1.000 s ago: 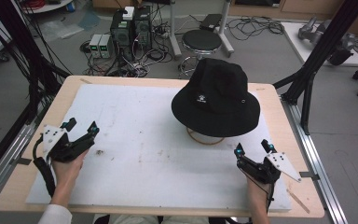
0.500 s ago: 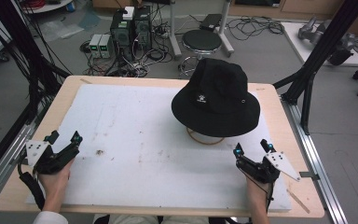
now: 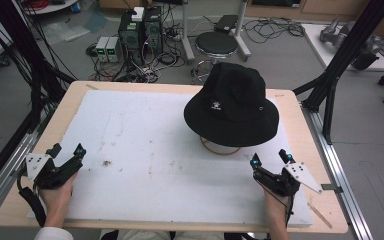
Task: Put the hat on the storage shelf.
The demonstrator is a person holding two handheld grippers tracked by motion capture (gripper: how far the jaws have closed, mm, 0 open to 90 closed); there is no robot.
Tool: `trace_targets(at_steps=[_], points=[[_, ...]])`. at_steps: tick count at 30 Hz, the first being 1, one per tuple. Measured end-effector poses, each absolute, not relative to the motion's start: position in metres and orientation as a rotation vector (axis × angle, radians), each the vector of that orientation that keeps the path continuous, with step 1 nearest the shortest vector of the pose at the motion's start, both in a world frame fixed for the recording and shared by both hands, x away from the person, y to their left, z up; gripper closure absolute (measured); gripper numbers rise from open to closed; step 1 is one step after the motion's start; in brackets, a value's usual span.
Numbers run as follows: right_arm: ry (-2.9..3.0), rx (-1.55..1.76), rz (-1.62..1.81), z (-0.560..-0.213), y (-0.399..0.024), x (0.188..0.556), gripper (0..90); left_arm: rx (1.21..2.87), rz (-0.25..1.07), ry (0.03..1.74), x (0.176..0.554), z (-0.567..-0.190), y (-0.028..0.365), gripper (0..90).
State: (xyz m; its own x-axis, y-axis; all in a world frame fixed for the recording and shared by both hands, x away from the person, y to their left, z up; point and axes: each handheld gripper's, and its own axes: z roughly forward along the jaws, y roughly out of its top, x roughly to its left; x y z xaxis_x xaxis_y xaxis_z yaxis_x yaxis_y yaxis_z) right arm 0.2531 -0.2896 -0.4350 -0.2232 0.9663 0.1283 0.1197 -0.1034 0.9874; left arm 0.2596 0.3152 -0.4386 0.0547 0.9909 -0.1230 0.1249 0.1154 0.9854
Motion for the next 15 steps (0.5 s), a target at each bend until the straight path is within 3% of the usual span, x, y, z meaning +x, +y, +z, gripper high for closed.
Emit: trace_targets(at_steps=[15], points=[[1.401,1.26,1.422,-0.4355,-0.2915,0.2525,5.7,1.236,0.99,1.296,0.2593,-0.4402,0.316,25.2]])
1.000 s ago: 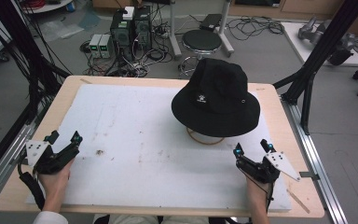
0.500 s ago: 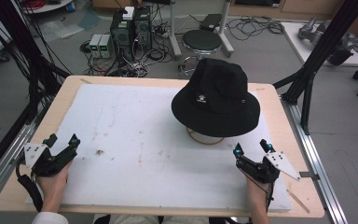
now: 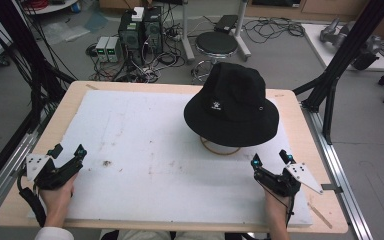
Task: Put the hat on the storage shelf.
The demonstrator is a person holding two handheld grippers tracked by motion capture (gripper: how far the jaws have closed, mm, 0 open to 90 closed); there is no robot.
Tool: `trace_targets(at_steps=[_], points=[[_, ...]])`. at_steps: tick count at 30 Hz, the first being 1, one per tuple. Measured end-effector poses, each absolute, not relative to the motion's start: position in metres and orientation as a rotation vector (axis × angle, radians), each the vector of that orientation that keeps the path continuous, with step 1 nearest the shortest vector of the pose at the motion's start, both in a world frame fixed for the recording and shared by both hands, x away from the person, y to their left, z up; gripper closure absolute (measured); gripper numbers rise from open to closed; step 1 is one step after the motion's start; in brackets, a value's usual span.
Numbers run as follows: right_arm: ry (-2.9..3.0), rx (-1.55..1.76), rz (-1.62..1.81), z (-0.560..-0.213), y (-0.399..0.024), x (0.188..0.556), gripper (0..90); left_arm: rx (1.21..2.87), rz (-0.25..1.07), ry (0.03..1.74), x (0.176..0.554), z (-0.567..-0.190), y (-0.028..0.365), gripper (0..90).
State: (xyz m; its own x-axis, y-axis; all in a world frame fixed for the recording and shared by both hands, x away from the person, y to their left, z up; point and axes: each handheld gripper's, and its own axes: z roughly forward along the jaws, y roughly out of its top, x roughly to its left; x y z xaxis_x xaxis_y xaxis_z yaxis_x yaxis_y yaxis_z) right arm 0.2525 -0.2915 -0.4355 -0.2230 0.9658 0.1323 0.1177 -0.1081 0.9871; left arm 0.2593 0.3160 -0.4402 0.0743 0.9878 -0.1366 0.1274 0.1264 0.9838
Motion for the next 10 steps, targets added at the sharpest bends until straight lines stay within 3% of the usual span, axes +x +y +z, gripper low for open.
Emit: trace_targets(at_steps=[10], points=[[1.404,1.266,1.423,-0.4358,-0.2919,0.253,5.7,1.233,0.987,1.292,0.2594,-0.4401,0.3151,25.2]])
